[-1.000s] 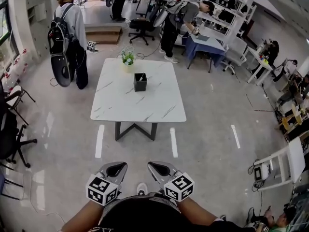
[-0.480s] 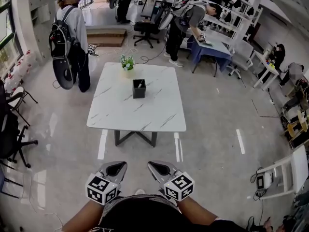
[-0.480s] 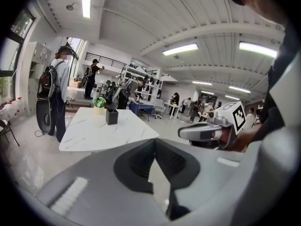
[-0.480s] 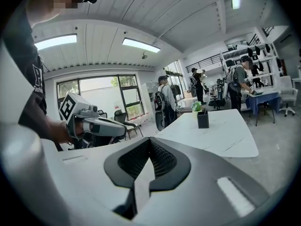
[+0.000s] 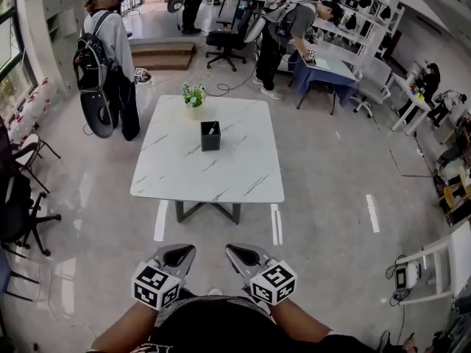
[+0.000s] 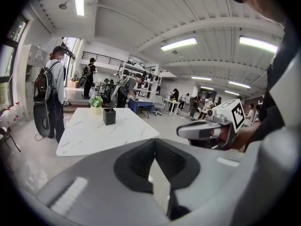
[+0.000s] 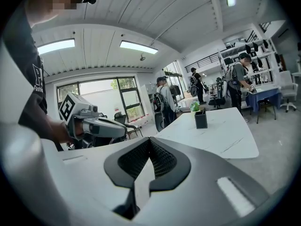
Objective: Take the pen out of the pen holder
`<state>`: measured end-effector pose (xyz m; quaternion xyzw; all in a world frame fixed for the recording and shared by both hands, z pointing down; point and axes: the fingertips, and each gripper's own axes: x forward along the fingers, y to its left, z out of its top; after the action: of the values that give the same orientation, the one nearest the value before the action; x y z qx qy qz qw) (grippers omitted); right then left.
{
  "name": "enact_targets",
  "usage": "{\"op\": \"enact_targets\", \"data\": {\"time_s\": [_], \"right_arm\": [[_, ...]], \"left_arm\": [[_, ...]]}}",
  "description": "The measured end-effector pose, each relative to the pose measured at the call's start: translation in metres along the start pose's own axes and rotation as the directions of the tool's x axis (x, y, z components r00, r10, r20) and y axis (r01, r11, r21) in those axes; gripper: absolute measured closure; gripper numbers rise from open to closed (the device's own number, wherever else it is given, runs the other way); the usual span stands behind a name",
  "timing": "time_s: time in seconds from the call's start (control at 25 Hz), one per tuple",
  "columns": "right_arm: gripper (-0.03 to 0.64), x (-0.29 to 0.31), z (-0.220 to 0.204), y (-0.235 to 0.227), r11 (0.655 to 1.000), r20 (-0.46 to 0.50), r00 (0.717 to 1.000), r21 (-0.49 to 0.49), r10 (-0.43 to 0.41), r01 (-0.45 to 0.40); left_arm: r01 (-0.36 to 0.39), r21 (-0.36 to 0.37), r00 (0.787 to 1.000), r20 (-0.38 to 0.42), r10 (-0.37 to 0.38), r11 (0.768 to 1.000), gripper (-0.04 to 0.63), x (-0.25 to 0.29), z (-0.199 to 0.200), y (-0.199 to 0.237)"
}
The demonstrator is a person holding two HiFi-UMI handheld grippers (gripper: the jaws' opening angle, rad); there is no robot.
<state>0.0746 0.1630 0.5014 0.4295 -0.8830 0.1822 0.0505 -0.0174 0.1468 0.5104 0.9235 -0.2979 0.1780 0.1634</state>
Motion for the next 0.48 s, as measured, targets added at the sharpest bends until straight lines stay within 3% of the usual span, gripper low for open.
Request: {"op": "enact_targets", "data": {"time_s": [0.48], "right_arm": [[0.617, -0.001, -0.002, -0.011, 1.0, -0.009, 1.0, 0.021, -0.013, 0.013]], "left_arm": [[0.022, 0.005, 1.0, -0.019, -0.022, 1.0, 0.538, 0.015, 0.004, 0.0]]}}
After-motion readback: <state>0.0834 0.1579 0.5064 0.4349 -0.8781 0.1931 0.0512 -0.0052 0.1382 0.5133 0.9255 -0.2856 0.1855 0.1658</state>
